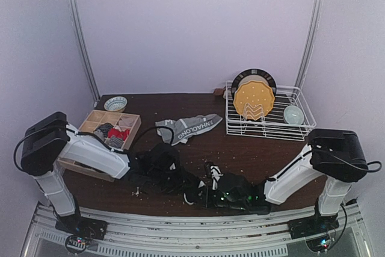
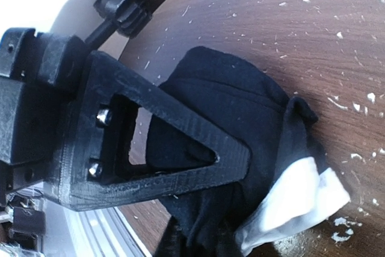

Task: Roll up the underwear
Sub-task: Pass from the right arm to the left, then place the underwear in the storage box.

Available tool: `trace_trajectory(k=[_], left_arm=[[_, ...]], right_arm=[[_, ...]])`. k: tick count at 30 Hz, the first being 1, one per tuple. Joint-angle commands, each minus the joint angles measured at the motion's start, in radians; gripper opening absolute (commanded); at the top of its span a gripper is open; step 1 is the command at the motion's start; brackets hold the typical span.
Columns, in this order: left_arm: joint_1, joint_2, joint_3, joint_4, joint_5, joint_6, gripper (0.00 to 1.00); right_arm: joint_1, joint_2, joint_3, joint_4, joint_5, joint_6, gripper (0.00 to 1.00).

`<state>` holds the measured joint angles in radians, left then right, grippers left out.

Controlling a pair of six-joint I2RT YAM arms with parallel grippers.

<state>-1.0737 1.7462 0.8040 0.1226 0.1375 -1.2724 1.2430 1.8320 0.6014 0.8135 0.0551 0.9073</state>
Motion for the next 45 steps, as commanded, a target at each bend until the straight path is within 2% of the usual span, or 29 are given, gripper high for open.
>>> trace_trajectory(k=[1,4,7,13,16,20,24,28,32,36,39,45], left_arm=[[0.004,-0.05,0.014,-0.158,-0.06,0.14,0.0],[0.024,-0.164,0.048,-0.331,-0.156,0.278,0.0],[0.04,-0.256,0.118,-0.53,-0.252,0.415,0.0],[0.095,-0.399,0.204,-0.794,-0.352,0.58,0.0],[0.162,-0.472,0.234,-0.888,-0.396,0.646,0.0],[0.288,-0.566,0.277,-0.942,-0.418,0.744,0.0],[0.473,-0.588,0.331,-0.927,-0.34,0.885,0.0],[0.685,-0.521,0.372,-0.88,-0.177,1.02,0.0],[0.854,-0.372,0.463,-0.893,-0.151,1.125,0.0],[0.94,-0.218,0.535,-0.807,-0.103,1.207,0.0],[0.982,-0.089,0.635,-0.807,-0.112,1.274,0.0],[1.069,0.067,0.768,-0.783,-0.012,1.367,0.0]], right_arm=[[0.025,-0.062,0.028,-0.271,-0.015,-0.116,0.25],[0.031,-0.193,0.042,-0.358,-0.024,-0.165,0.4],[0.035,-0.332,0.063,-0.48,0.006,-0.232,0.46],[0.034,-0.533,0.075,-0.669,0.157,-0.331,0.48],[0.028,-0.579,0.048,-0.681,0.203,-0.35,0.48],[0.023,-0.591,0.018,-0.651,0.198,-0.357,0.48],[0.017,-0.573,0.002,-0.623,0.185,-0.365,0.47],[0.012,-0.551,-0.002,-0.611,0.156,-0.383,0.47],[0.007,-0.521,0.005,-0.601,0.112,-0.399,0.47],[-0.002,-0.485,0.012,-0.589,0.066,-0.411,0.46],[-0.009,-0.457,0.015,-0.578,0.033,-0.415,0.46],[-0.025,-0.444,0.004,-0.568,0.014,-0.414,0.45]])
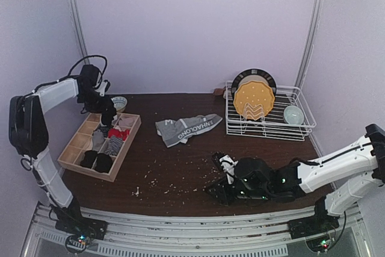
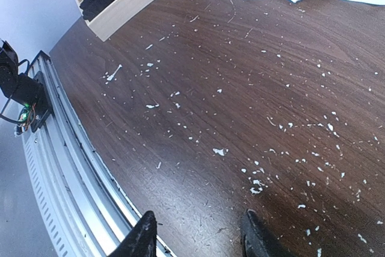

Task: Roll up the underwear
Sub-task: Place the underwear in the storage box.

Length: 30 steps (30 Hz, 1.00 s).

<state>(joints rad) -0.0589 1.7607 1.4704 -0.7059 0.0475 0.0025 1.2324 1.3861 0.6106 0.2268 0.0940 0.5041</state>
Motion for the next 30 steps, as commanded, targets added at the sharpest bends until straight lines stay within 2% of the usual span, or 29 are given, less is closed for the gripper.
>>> trace_trajectory(k=[1,5,14,30], left_arm=[[0.064,0.082,0.13,0.03,0.08,0.095,0.0],[0.096,0.191,0.237,-0.052,0.077,0.116,0.0],[0.104,0.35,0.32,-0.085,0.158,0.171,0.0],[0.105,0.48,0.274,-0.057,0.184,0.191,0.0]], right_arm=[[-0.02,-0.001,-0.007,0.014,-0.024,-0.014,0.45],[-0.039,-0.02,-0.01,-0.003,-0.021,-0.022,0.45],[-0.09,-0.062,-0.014,-0.042,-0.018,-0.037,0.45],[-0.125,-0.03,0.005,-0.05,-0.035,-0.042,0.44]])
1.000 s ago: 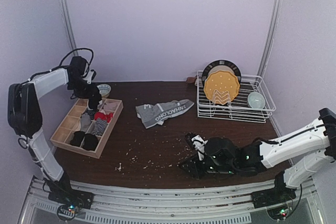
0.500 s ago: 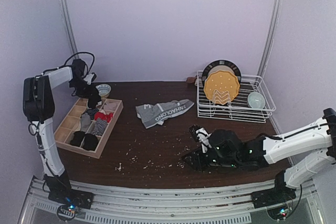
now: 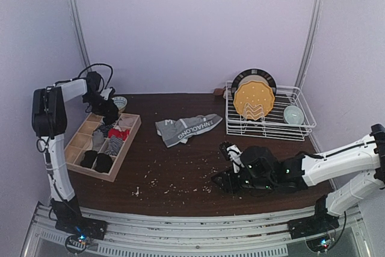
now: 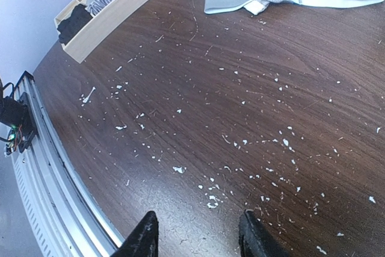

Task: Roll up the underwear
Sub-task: Place the underwear in the storage box.

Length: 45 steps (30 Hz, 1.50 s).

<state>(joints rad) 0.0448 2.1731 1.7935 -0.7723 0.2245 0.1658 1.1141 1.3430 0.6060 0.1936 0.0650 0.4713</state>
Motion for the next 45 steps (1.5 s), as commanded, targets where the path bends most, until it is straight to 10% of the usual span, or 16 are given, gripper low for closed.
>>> trace_trajectory(k=[1,34,39,45], left_arm=[[0.0,0.072,-0.054,0.014,0.01,0.029,0.0],[-0.025,0.1,-0.151,-0.025,-0.202,-0.022,0.0],[-0.025,0.04,-0.149,-0.006,-0.156,-0.037,0.36],[-0.025,-0.018,-0.112,-0.024,-0.174,-0.038,0.42]], right_arm=[[-0.006,0.016,0.009,-0.017,-0.007,-0.009,0.44],[-0.014,-0.07,-0.044,-0.027,0.019,-0.011,0.43],[-0.013,-0.085,-0.048,-0.032,0.025,-0.008,0.43],[-0.014,-0.103,-0.054,-0.04,0.026,-0.003,0.44]])
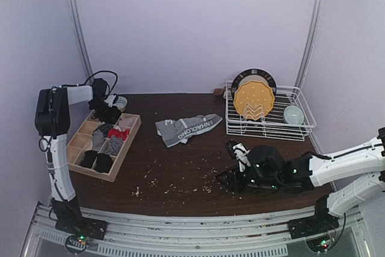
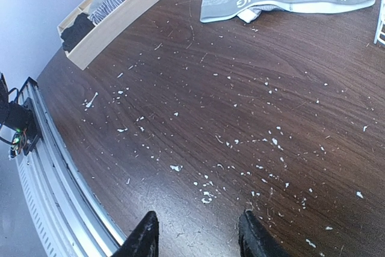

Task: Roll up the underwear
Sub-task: Place the underwear in the storage box.

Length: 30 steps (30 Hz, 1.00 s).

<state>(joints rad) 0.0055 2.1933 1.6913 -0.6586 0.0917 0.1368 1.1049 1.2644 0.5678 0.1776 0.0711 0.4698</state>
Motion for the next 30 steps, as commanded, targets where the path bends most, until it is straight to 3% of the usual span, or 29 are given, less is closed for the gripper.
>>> trace_trajectory(k=[1,30], left_arm=[[0.014,-0.045,-0.005,-0.141,-0.045,-0.008,0.42],[0.014,-0.173,-0.034,-0.116,-0.032,-0.036,0.49]], right_arm=[[-0.005,-0.025,-0.017,-0.024,0.021,0.001,0.44],[-0.005,-0.012,-0.022,-0.007,0.002,0.006,0.44]])
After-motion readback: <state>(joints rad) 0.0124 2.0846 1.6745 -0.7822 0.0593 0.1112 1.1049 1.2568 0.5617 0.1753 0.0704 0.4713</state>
